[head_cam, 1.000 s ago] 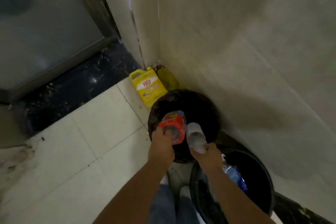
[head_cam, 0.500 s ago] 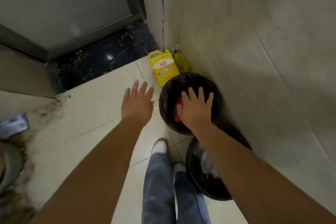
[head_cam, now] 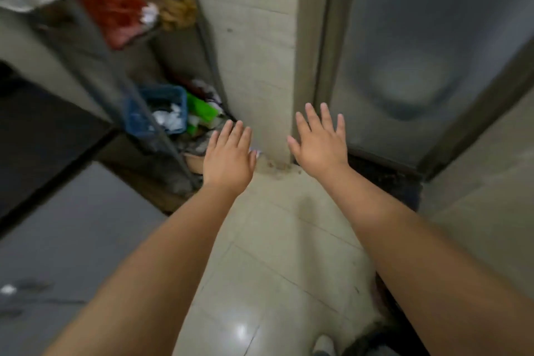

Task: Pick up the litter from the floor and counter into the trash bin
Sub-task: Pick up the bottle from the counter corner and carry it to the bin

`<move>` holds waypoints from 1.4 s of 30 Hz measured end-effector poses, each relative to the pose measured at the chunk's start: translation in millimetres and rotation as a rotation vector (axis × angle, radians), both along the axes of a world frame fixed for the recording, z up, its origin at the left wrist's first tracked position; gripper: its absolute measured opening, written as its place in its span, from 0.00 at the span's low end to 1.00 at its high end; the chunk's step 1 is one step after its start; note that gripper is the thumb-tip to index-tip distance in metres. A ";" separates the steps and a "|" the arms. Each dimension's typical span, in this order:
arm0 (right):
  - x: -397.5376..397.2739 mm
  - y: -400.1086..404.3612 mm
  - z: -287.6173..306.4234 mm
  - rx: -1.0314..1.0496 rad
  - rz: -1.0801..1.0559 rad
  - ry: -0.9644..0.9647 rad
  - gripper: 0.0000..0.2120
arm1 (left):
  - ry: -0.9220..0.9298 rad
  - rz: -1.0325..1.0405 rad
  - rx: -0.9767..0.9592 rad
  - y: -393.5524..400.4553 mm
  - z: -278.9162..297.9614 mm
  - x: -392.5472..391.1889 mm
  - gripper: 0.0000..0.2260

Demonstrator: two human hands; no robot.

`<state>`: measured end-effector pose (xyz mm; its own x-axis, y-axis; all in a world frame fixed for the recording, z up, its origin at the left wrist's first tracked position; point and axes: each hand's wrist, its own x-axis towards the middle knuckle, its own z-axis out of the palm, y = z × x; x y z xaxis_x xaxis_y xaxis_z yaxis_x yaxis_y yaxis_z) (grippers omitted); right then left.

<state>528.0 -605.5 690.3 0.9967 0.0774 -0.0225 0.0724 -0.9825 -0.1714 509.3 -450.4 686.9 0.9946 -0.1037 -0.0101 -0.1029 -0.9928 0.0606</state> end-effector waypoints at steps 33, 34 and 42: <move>-482.2 1013.7 27.8 -0.087 1.609 0.237 0.25 | 0.117 1.790 0.014 800.7 64.2 -640.4 0.23; -494.3 1028.0 22.4 -0.107 1.609 0.270 0.26 | 0.129 1.802 0.011 808.9 63.8 -648.9 0.24; -565.7 1100.0 -25.7 -0.196 1.435 0.404 0.35 | 0.212 1.785 -0.025 898.0 49.6 -720.8 0.24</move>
<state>-37.7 494.5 664.6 0.0035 0.9188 -0.3947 0.9477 -0.1290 -0.2920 -211.5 447.6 736.5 -0.1241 0.9801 -0.1547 0.9916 0.1168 -0.0555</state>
